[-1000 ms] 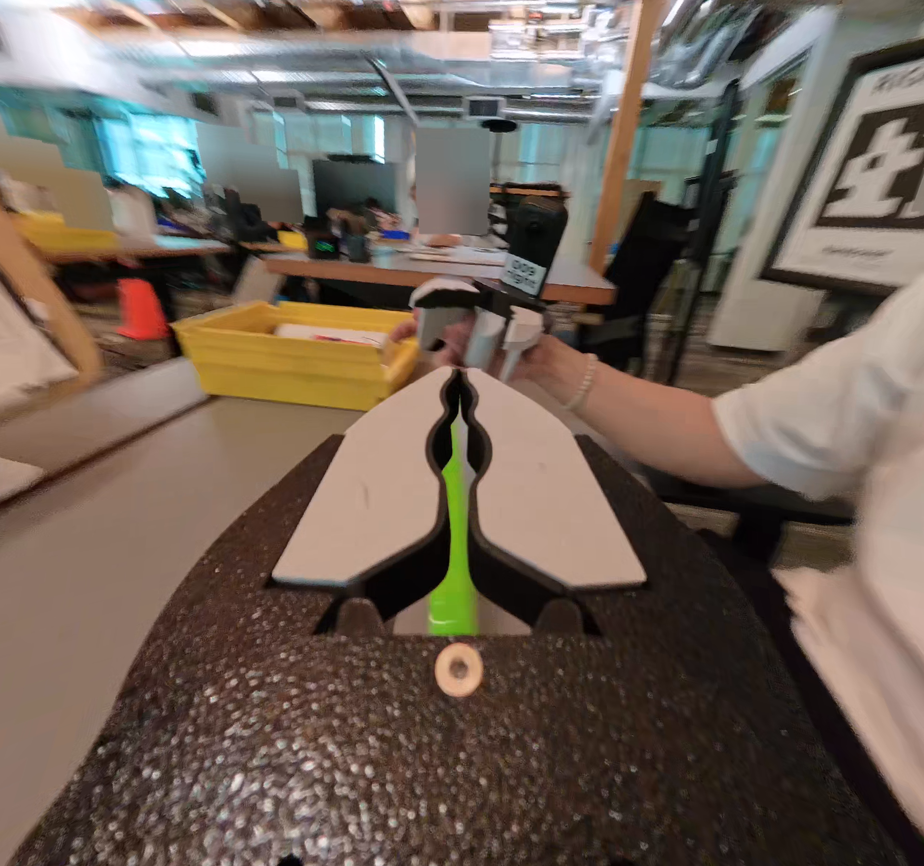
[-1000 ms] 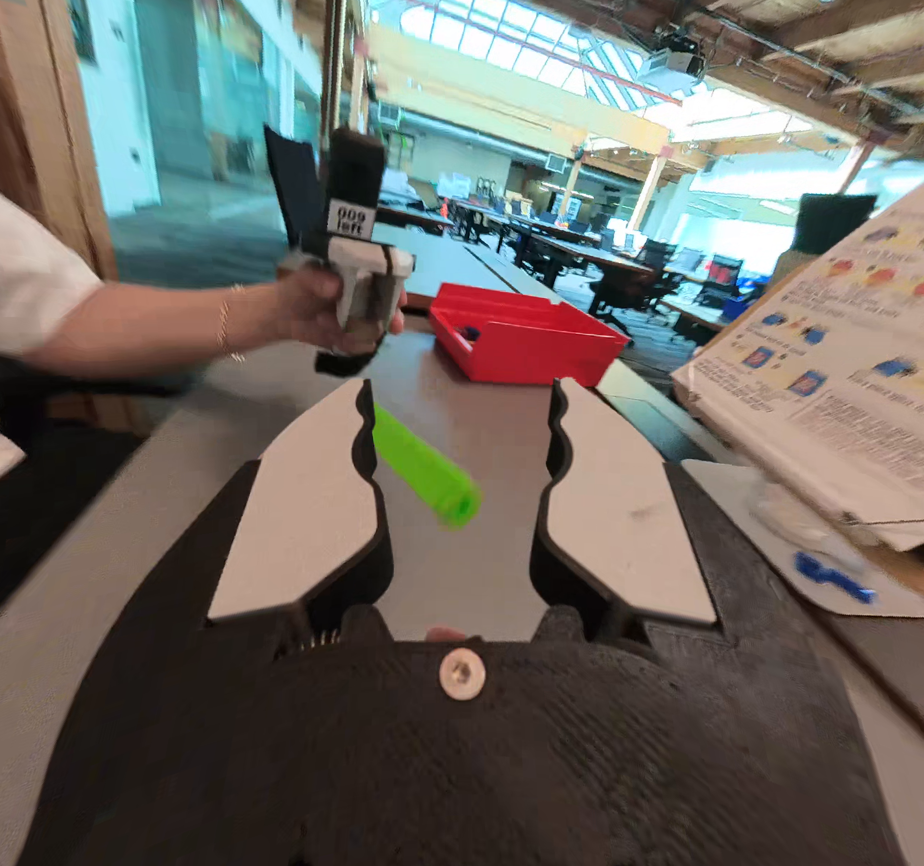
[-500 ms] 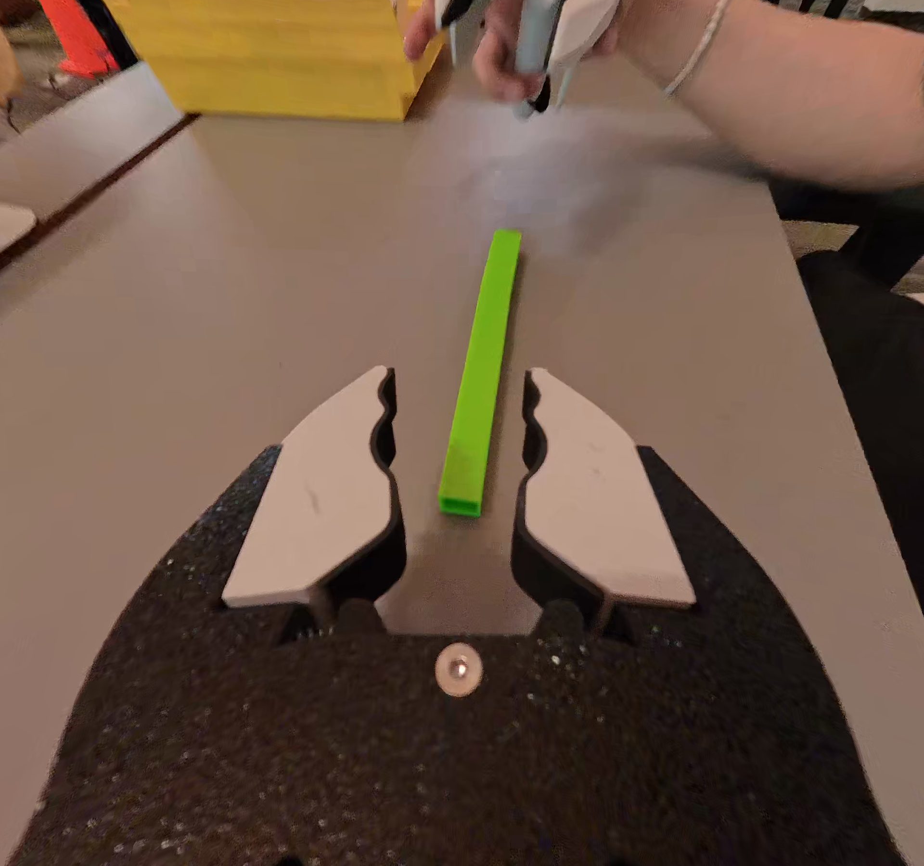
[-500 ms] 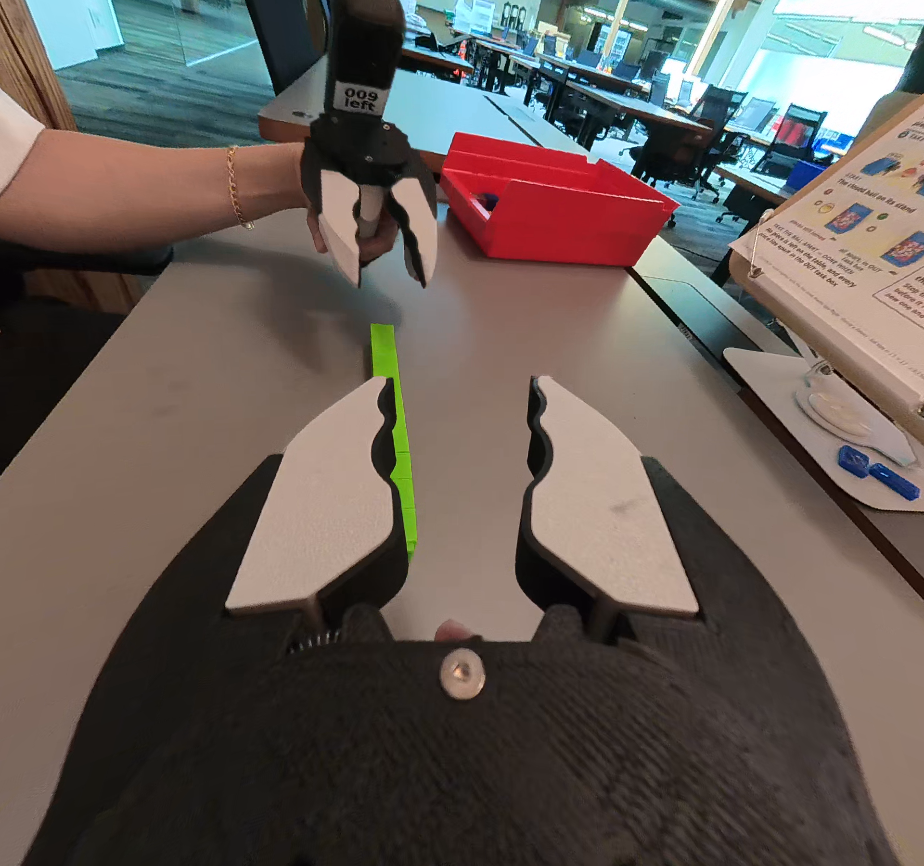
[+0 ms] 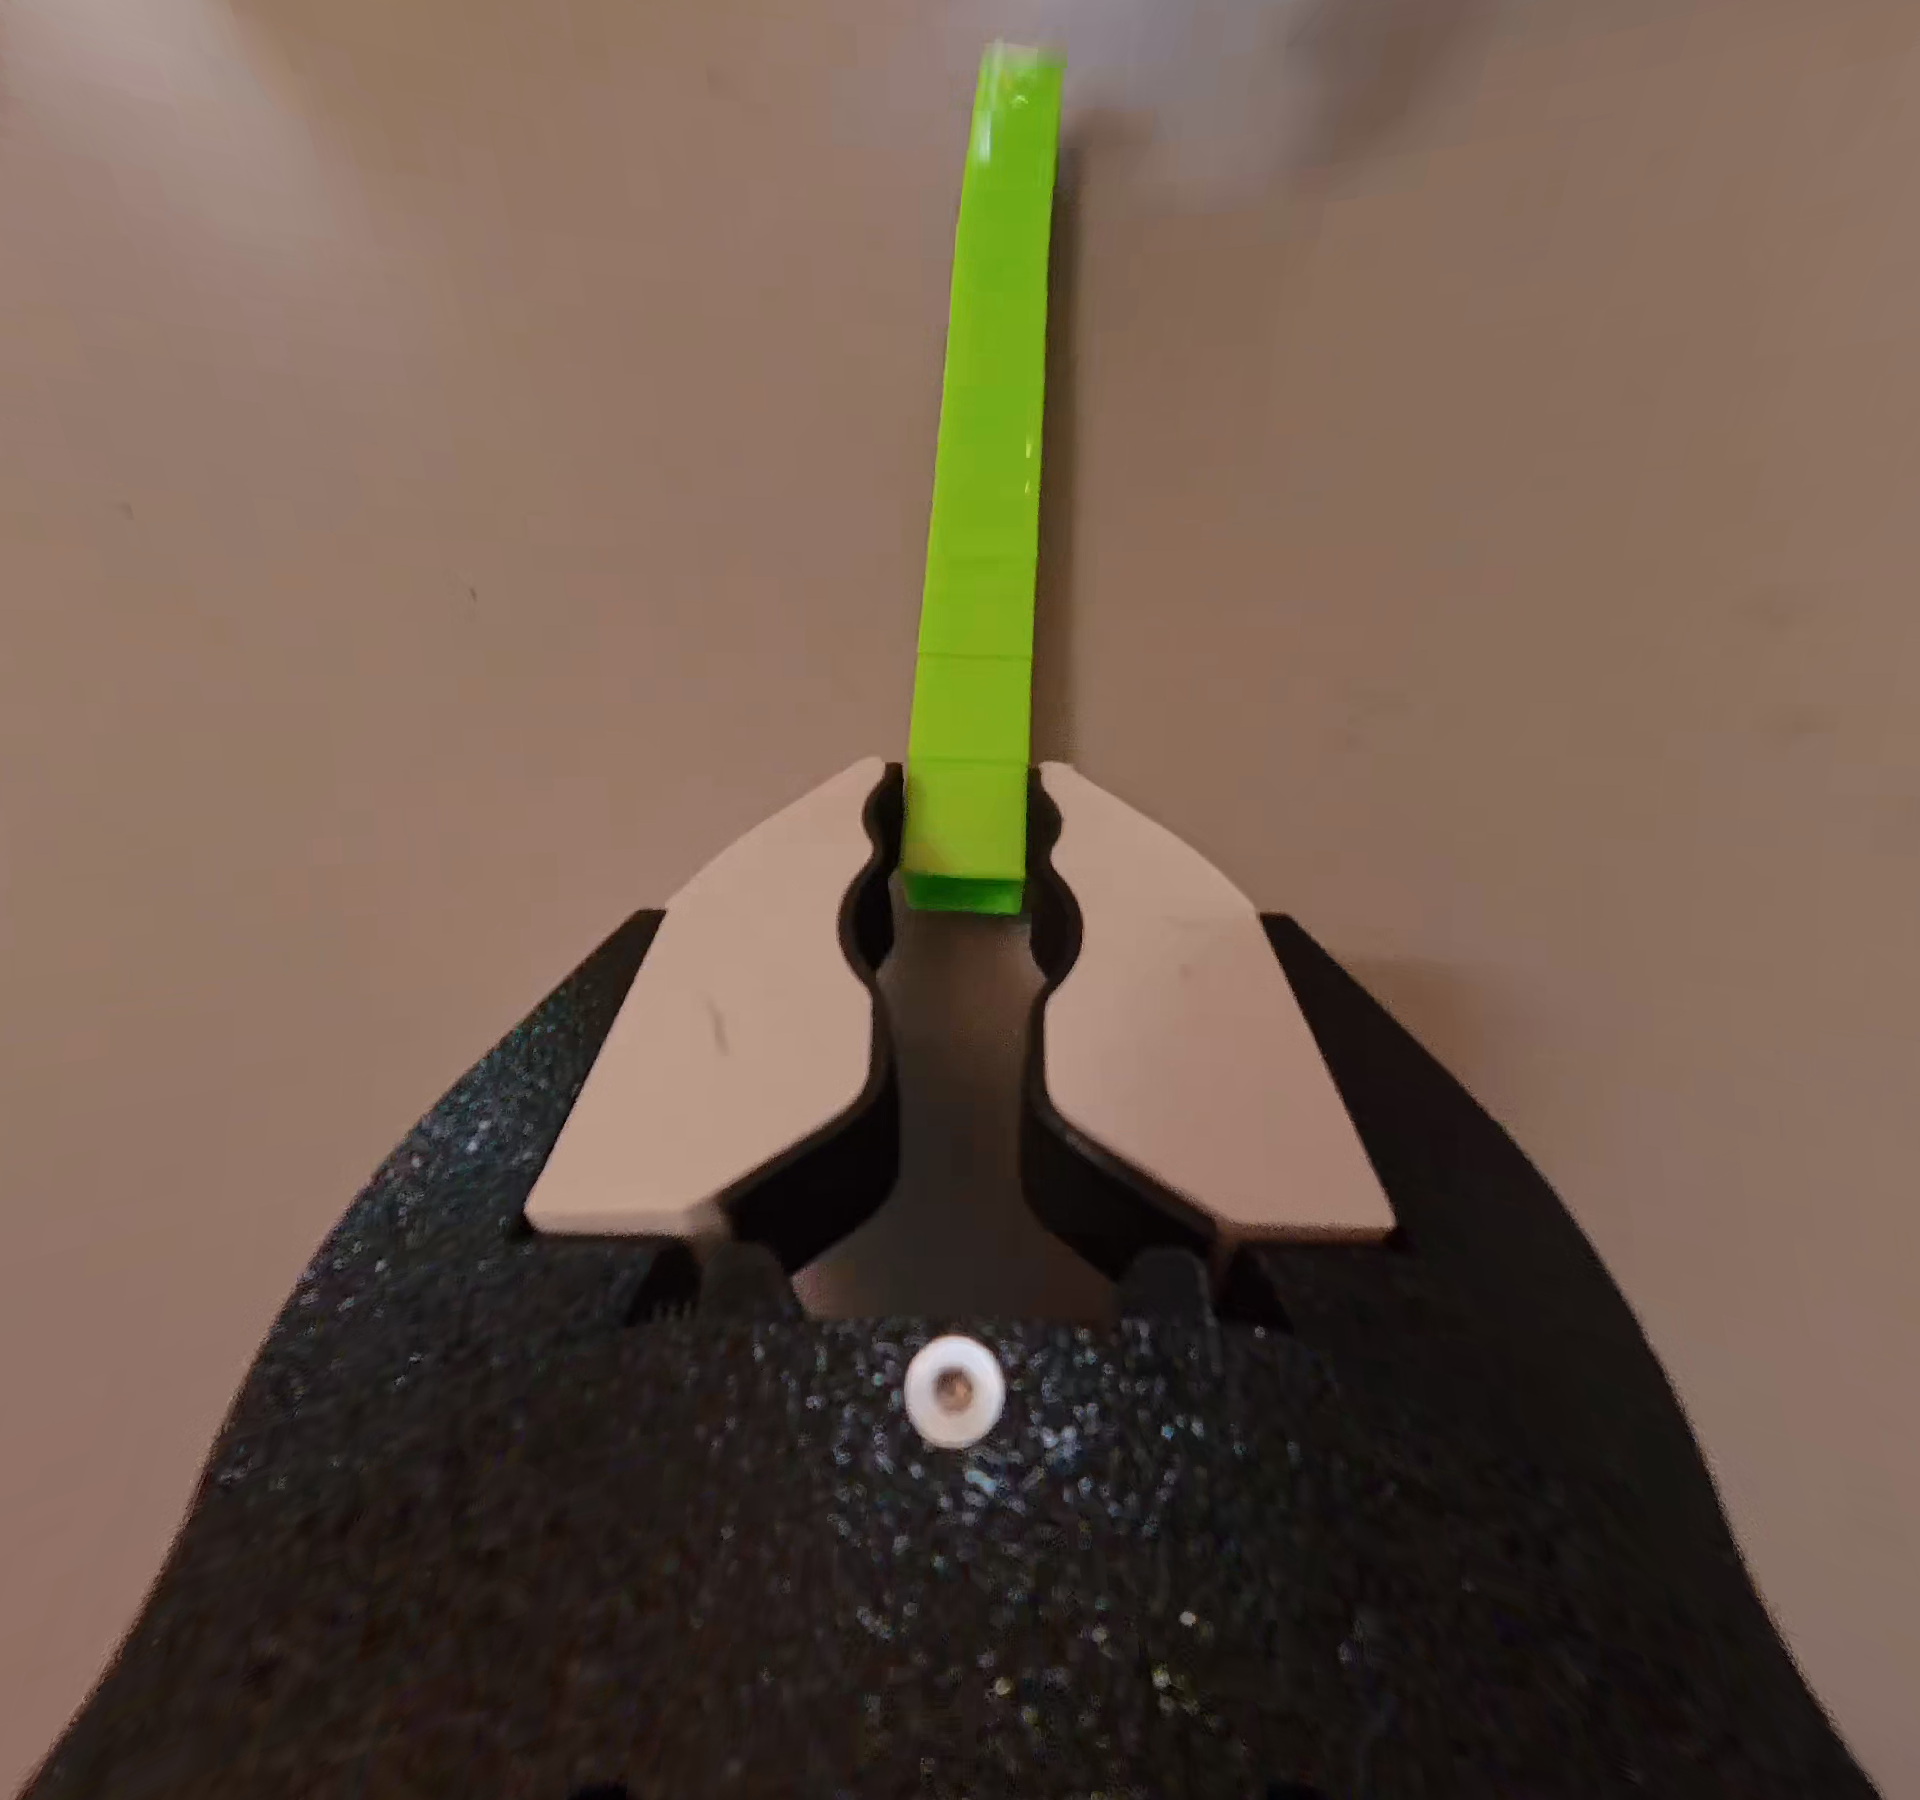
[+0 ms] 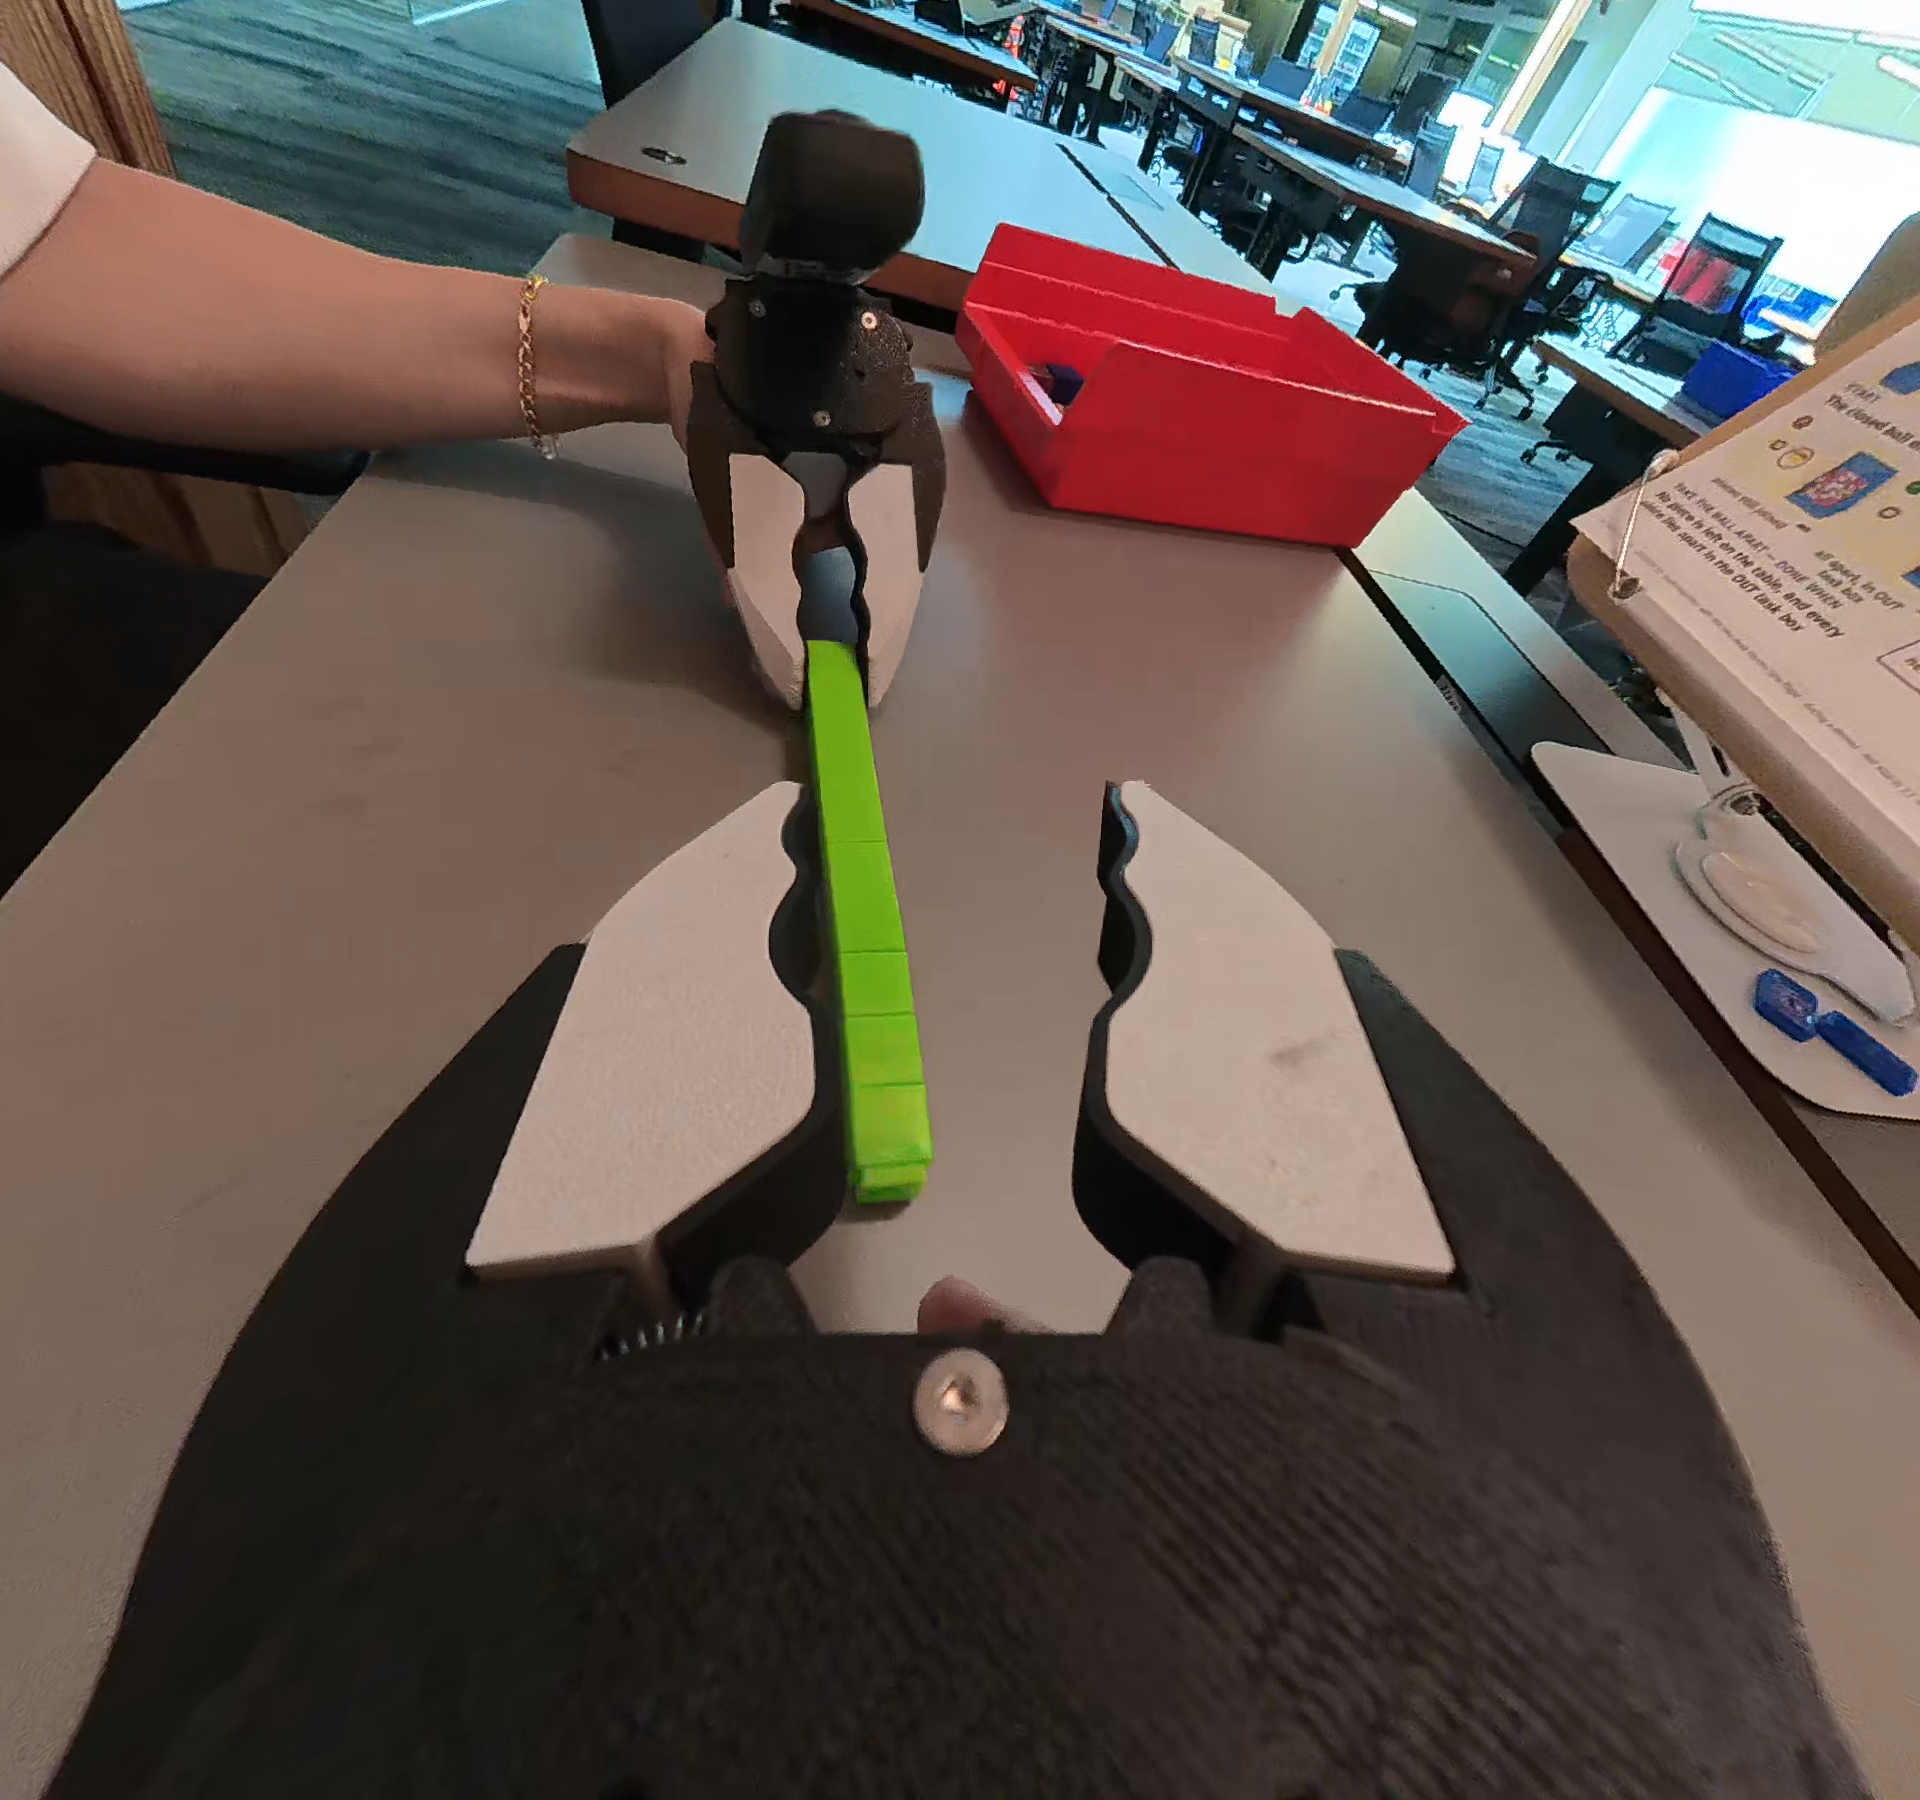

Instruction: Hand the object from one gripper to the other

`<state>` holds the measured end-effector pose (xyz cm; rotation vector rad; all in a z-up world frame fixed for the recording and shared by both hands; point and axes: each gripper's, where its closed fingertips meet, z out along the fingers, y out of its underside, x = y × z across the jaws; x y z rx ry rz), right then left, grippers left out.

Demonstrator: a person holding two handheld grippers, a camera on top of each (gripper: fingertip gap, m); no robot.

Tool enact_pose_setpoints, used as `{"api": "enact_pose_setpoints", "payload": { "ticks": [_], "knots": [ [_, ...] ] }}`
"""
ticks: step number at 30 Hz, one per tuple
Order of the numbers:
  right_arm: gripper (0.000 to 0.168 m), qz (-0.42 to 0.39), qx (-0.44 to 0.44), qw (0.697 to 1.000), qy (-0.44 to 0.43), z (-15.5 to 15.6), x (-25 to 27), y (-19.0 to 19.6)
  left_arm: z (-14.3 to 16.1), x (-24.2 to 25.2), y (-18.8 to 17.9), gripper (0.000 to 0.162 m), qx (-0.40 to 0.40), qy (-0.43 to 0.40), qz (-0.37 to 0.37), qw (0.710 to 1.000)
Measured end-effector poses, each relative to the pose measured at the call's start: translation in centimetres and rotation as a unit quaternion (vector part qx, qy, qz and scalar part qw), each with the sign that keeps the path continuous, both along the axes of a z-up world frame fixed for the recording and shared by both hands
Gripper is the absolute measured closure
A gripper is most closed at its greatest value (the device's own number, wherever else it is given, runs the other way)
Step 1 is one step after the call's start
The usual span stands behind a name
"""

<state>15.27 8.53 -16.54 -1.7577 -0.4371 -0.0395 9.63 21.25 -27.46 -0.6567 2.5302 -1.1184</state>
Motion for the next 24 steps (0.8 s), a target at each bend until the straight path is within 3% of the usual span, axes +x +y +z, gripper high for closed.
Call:
{"api": "enact_pose_setpoints", "payload": {
  "ticks": [1, 7, 11, 14, 19, 24],
  "knots": [
    [0.116, -0.003, 0.004, 1.000, -0.002, 0.2, 0.1, -0.1, 1.1, 0.2, -0.5, 0.140, -0.037, -0.008, 0.002, 0.999],
    [0.110, -0.005, 0.045, 0.999, -0.029, 2.0, 0.2, -1.0, 7.5, 0.0, -1.0, 0.140, -0.223, -0.005, 0.012, 0.975],
    [0.101, -0.006, 0.041, 0.993, -0.112, 1.6, -0.7, 0.2, 10.2, 0.9, -0.2, 0.140, -0.323, 0.033, 0.064, 0.944],
    [0.093, -0.021, 0.017, 0.983, -0.182, 0.4, -0.8, 1.6, 11.8, 1.4, 0.4, 0.140, -0.367, 0.046, 0.101, 0.923],
    [0.085, -0.025, 0.031, 0.979, -0.202, -0.4, -1.2, 3.3, 14.9, 1.7, 1.5, 0.141, -0.430, 0.036, 0.148, 0.890],
    [0.088, -0.056, 0.066, 0.968, -0.234, 0.3, -0.6, 3.9, 17.5, 0.8, 2.0, 0.141, -0.520, 0.052, 0.117, 0.844]
  ]
}}
